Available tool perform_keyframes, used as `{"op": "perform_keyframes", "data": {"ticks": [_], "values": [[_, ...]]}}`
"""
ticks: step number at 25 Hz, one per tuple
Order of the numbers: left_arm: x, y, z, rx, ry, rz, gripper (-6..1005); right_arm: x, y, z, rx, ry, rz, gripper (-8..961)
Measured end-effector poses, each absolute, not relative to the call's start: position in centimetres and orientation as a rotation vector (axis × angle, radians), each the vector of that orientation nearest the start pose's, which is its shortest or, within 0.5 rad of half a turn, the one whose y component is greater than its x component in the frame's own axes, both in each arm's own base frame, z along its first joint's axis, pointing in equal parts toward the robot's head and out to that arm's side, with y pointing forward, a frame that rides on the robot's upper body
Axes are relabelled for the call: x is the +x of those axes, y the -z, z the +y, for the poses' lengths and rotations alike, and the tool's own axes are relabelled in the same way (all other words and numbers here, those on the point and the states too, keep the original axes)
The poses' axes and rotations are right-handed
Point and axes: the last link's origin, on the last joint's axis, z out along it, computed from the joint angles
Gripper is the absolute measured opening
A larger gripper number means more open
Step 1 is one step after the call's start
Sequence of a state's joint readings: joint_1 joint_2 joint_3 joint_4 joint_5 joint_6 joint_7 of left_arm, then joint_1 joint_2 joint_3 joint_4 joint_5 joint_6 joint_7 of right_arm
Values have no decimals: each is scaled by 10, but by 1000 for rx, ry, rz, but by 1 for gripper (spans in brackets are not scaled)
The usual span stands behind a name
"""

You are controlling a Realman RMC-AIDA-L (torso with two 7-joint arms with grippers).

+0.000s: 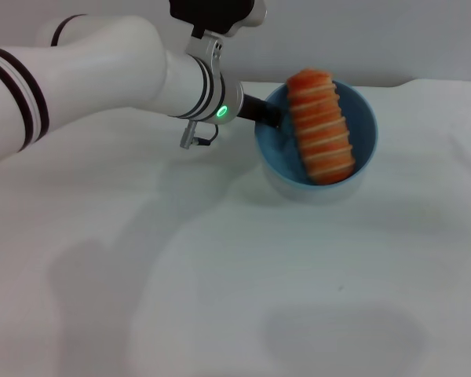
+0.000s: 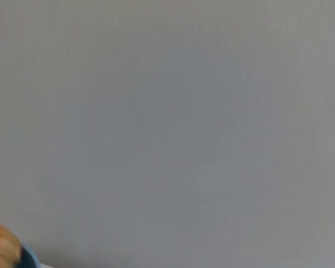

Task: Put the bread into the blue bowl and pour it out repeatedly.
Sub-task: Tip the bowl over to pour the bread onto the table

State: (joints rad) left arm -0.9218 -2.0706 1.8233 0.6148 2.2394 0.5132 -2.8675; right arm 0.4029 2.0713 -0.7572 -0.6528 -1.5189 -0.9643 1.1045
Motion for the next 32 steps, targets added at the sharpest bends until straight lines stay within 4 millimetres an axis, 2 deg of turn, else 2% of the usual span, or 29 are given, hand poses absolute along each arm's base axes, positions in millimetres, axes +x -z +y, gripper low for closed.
{"op": "perform_keyframes", "data": {"ticks": [4, 8, 16, 24, 32], "values": [[-153, 108, 438, -2304, 30, -974, -1, 349, -48, 357, -1869, -559, 574, 686], [-145, 108, 442, -2305, 62, -881, -1, 359, -41, 338, -1805, -576, 546, 700], [-104, 107, 455, -2297, 211, -608, -1, 379, -16, 302, -1686, -528, 533, 703], [-85, 122, 442, -2305, 307, -304, 0, 382, -15, 270, -1585, -613, 537, 701], [-75, 118, 445, -2255, 329, -81, 0, 379, -21, 239, -1496, -716, 516, 697]]}}
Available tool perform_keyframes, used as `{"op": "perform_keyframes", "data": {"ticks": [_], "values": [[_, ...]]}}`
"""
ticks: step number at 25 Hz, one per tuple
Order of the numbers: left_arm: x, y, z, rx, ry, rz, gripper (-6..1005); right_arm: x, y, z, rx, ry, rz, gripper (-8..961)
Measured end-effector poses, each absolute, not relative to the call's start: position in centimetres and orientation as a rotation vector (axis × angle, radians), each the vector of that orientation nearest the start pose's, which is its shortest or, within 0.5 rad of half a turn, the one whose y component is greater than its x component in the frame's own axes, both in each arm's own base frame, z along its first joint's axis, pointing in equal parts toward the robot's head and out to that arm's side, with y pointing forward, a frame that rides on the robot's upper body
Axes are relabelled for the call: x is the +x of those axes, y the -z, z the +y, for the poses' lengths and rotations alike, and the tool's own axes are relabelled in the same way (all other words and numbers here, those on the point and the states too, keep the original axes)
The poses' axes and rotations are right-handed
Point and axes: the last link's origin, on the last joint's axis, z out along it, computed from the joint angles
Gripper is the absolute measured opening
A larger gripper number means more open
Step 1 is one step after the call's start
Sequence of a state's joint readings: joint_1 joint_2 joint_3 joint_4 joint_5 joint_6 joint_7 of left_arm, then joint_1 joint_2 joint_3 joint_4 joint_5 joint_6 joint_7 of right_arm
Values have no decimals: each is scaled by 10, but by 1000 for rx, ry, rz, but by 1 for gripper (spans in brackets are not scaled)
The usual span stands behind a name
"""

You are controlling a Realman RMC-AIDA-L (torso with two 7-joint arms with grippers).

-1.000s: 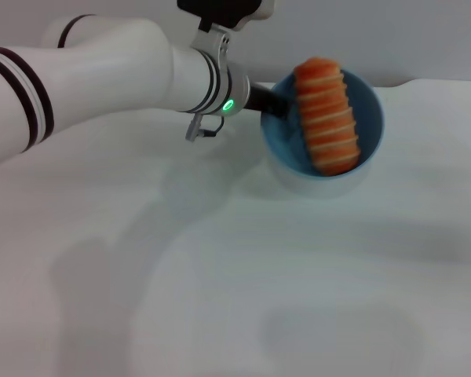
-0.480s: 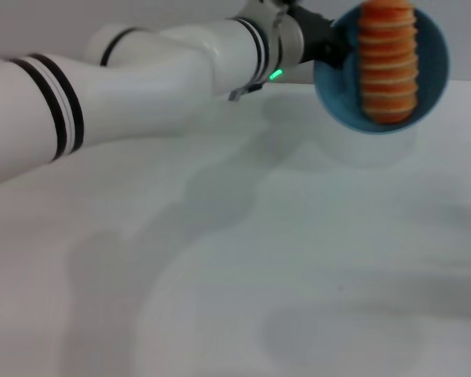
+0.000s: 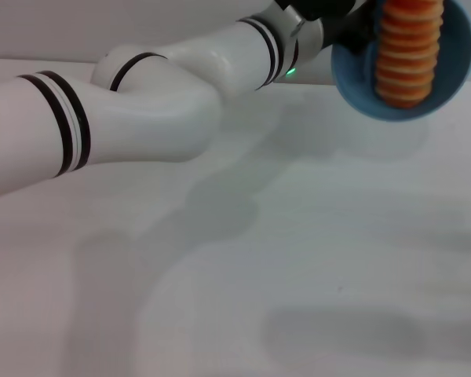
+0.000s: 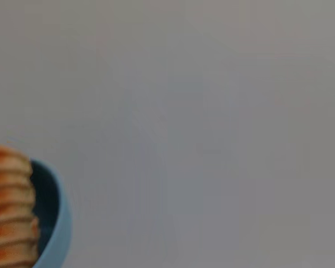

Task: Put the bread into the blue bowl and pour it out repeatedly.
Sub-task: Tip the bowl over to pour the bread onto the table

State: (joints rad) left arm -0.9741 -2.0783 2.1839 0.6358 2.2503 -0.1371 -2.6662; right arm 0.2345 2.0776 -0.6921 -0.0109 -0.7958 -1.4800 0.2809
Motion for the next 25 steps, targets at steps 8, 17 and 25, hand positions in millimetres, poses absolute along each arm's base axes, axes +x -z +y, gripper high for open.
{"op": "perform_keyframes", "data": {"ticks": [8, 17, 25], "values": [[-73, 114, 448, -2219, 263, 108, -1, 387, -27, 234, -1443, -706, 541, 690], [-75, 118, 433, -2166, 333, 250, -2, 386, -29, 239, -1428, -703, 539, 683], [-76, 117, 427, -2141, 341, 295, -1, 388, -29, 242, -1428, -689, 549, 677]]}}
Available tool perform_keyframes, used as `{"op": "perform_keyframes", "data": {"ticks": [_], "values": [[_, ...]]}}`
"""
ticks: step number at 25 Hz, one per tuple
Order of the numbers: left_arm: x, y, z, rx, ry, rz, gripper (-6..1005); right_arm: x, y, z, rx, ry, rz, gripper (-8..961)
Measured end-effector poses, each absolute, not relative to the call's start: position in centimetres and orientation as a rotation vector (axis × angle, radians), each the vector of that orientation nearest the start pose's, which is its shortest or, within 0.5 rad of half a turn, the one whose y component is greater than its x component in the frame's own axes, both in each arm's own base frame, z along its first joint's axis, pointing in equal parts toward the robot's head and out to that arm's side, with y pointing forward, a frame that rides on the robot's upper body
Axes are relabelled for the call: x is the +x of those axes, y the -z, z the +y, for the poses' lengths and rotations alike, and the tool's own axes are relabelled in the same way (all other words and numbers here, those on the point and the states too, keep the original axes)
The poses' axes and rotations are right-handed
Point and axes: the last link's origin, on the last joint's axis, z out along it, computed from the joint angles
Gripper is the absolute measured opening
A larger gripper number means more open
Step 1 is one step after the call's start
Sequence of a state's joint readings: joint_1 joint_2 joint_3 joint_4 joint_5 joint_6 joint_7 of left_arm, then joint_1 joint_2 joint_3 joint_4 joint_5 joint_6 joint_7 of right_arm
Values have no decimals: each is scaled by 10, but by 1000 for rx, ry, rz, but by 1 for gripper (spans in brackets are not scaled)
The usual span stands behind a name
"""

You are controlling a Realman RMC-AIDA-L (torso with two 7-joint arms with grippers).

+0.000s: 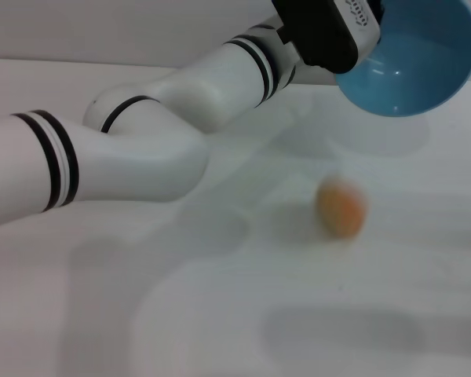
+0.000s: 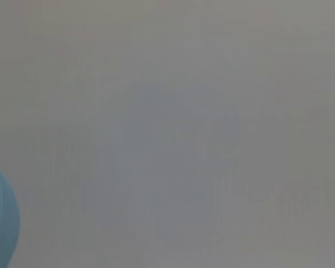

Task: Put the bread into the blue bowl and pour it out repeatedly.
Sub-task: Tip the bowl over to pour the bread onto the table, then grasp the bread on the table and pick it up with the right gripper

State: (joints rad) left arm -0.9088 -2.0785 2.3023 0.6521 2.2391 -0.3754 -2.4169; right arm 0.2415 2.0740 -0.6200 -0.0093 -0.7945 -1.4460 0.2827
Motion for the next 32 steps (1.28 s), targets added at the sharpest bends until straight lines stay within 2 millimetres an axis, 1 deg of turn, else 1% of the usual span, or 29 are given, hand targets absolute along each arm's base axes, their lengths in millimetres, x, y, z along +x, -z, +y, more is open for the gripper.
{"op": "perform_keyframes", "data": {"ticks": [3, 6, 12, 16, 19, 21, 24, 26, 28, 32], "values": [[-77, 119, 431, -2176, 325, 205, -1, 388, -29, 244, -1427, -692, 553, 674], [-78, 117, 437, -2198, 328, 64, -1, 389, -30, 246, -1413, -689, 564, 672], [-84, 104, 457, -2267, 278, -278, -2, 390, -27, 252, -1410, -694, 609, 667], [-90, 97, 463, -2299, 264, -455, -2, 385, -21, 259, -1455, -768, 679, 664], [-96, 92, 466, -2313, 259, -598, -2, 382, -11, 273, -1576, -803, 777, 662], [-100, 92, 467, -2318, 239, -642, -2, 380, -5, 284, -1671, -788, 839, 660], [-112, 94, 469, -2311, 189, -764, -2, 376, 2, 297, -1801, -766, 954, 658], [-122, 92, 472, -2284, 162, -856, -1, 370, 6, 304, -1893, -752, 1022, 656], [-128, 90, 474, -2258, 167, -900, -1, 365, 11, 308, -1988, -719, 1073, 654], [-131, 85, 476, -2217, 209, -940, -1, 348, 25, 317, -2170, -641, 1145, 651]]}}
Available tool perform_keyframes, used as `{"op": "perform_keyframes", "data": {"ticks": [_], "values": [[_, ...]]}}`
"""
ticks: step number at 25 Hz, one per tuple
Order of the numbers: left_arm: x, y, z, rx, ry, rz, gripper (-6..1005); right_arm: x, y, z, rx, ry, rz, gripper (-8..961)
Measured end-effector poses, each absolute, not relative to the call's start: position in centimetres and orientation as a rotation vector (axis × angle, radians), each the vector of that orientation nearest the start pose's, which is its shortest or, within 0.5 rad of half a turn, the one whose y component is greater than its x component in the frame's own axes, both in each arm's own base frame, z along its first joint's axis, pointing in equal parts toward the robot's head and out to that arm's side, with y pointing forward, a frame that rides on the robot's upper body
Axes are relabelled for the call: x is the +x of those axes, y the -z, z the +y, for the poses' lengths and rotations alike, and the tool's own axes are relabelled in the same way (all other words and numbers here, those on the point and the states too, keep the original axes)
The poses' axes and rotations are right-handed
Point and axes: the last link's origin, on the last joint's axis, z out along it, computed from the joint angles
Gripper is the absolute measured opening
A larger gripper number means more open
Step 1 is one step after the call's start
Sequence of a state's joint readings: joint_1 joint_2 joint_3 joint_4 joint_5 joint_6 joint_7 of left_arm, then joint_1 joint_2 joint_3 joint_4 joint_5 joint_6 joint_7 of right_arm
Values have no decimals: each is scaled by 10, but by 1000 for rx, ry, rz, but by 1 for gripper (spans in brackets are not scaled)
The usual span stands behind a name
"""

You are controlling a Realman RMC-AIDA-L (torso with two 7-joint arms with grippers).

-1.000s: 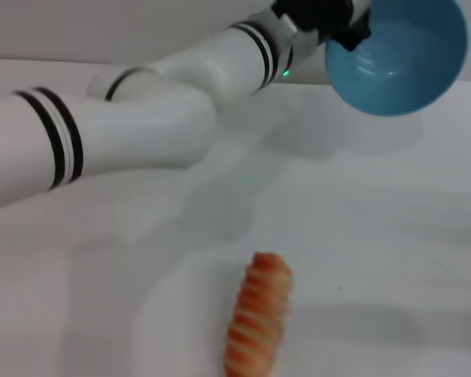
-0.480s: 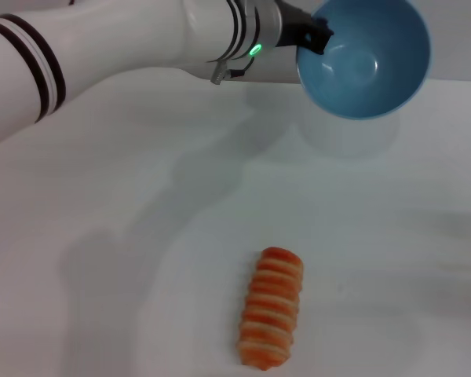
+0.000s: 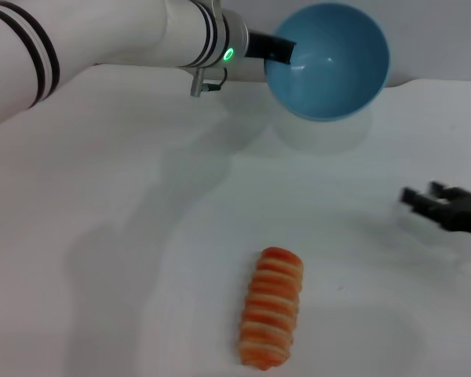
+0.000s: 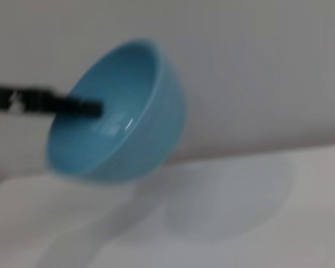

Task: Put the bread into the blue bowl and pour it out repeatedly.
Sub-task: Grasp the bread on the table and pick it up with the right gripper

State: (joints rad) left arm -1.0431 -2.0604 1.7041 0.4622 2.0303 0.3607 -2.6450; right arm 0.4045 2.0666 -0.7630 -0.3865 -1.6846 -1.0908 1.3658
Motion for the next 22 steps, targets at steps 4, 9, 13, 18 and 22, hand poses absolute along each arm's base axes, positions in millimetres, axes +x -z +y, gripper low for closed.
{"op": "perform_keyframes", "data": {"ticks": [4, 9, 13, 18, 22], "values": [[-128, 82, 480, -2179, 257, -906, -2, 325, 47, 324, -2360, -550, 1139, 648], [-120, 82, 481, -2174, 292, -864, -2, 301, 61, 331, -2498, -536, 1074, 644], [-119, 80, 480, -2171, 321, -862, -1, 287, 70, 335, -2566, -529, 1064, 641], [-121, 81, 477, -2172, 327, -857, -1, 272, 80, 340, -2622, -499, 1114, 637], [-122, 81, 476, -2170, 333, -856, -2, 268, 90, 338, -2644, -461, 1178, 633]]}}
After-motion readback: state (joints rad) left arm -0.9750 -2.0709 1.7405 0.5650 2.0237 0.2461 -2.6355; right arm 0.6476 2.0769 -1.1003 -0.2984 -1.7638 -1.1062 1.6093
